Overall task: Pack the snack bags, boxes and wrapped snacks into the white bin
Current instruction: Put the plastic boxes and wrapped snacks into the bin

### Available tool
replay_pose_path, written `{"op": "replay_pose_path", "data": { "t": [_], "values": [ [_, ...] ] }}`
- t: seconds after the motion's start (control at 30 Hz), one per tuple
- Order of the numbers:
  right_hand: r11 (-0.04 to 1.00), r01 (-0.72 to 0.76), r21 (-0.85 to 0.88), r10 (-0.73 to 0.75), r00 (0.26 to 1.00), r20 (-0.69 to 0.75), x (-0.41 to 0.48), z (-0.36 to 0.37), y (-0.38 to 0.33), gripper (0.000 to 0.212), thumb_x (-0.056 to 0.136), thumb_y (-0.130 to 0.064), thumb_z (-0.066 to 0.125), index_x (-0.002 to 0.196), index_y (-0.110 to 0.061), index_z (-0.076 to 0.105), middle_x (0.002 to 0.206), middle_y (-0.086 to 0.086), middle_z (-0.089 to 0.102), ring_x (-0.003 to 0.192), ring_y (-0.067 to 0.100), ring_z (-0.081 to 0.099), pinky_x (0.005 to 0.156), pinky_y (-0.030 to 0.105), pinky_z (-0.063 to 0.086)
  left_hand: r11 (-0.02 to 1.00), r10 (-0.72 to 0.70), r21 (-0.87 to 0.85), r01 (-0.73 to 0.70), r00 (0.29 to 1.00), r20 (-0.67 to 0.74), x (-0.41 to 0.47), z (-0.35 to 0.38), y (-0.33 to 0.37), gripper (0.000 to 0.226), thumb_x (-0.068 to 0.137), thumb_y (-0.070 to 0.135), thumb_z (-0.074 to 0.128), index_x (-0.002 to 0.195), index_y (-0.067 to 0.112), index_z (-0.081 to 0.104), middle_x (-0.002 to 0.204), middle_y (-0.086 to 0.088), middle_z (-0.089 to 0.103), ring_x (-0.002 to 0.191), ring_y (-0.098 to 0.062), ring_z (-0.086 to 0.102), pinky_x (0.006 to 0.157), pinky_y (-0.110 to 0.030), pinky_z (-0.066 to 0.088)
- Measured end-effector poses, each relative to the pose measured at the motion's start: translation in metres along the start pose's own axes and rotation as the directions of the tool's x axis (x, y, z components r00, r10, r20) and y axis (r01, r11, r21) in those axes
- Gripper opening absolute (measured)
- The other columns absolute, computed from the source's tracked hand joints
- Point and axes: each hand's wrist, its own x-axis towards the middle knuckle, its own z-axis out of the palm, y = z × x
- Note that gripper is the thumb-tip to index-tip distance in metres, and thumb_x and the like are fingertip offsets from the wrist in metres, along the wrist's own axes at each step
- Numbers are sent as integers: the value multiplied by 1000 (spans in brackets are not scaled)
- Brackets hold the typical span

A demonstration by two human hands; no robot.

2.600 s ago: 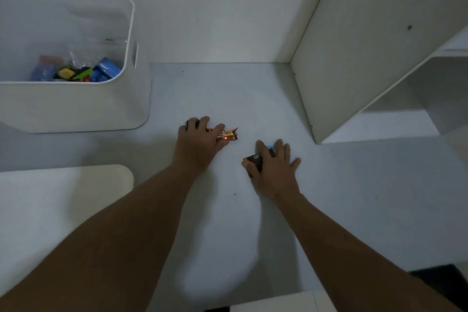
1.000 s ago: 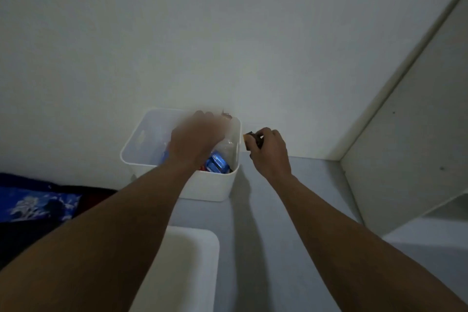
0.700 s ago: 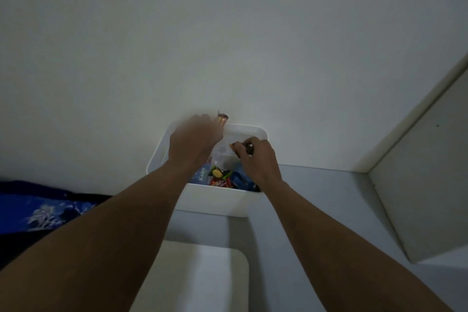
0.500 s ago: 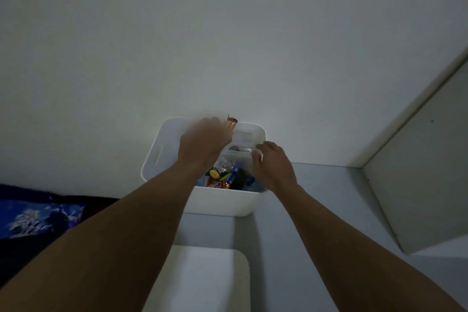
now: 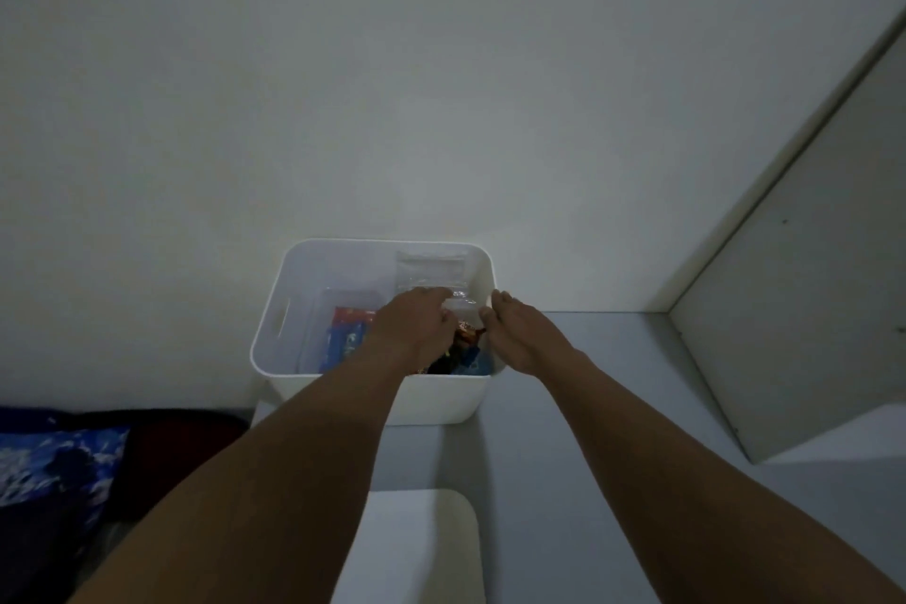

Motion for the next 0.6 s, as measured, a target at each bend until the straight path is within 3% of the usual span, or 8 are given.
{"op": "replay_pose_path", "data": {
  "t": [0.07, 0.23, 0.3, 0.37, 0.47, 0.6],
  "values": [
    [1000, 7, -5, -7, 1000, 0, -1, 1, 0, 45, 104, -36, 26, 129, -4, 45, 130, 18, 52, 124, 32, 49, 99, 40, 38, 999, 14, 41, -11, 998, -59, -8, -2, -1, 40, 100, 35, 36, 132, 17, 54, 131, -10, 60, 119, -28, 55, 99, -38, 44],
    [996, 0, -84, -2, 1000, -28, -24, 7, -2, 56, 99, -47, 32, 131, -4, 47, 125, 17, 51, 119, 34, 49, 99, 43, 42, 991, 1, 134, 29, 976, -219, -55, -13, -6, 45, 99, 35, 40, 134, 11, 54, 130, -12, 61, 119, -32, 53, 99, -42, 41],
    [991, 14, -132, -23, 998, -64, -37, 18, -5, 64, 92, -53, 28, 128, -6, 50, 120, 14, 50, 116, 35, 51, 94, 45, 46, 984, 15, 172, 43, 948, -319, -86, -14, -14, 46, 94, 35, 41, 127, 9, 60, 122, -13, 66, 111, -34, 57, 92, -44, 46],
    [994, 41, -106, -57, 987, -153, -56, 35, -6, 56, 94, -47, 37, 127, -3, 50, 122, 15, 51, 118, 35, 50, 96, 47, 46, 978, 12, 198, 73, 917, -400, -119, -10, -25, 42, 90, 33, 47, 118, 7, 64, 111, -14, 69, 101, -37, 59, 82, -45, 50],
    [998, 63, -25, -68, 959, -276, -97, 65, -11, 60, 97, -38, 46, 145, -4, 33, 141, 19, 43, 132, 36, 40, 106, 48, 39, 957, -86, 215, 193, 901, -426, -173, 3, -43, 39, 89, 30, 58, 119, 5, 63, 110, -15, 69, 101, -38, 59, 82, -47, 49],
    [995, 0, 103, 25, 969, -247, -143, 109, -11, 71, 99, -38, 43, 155, -7, 12, 155, 18, 26, 141, 34, 30, 114, 49, 31, 933, -240, 173, 314, 905, -351, -230, 33, -78, 46, 87, 32, 62, 120, 0, 60, 109, -21, 65, 99, -41, 58, 81, -48, 51]
  ]
}}
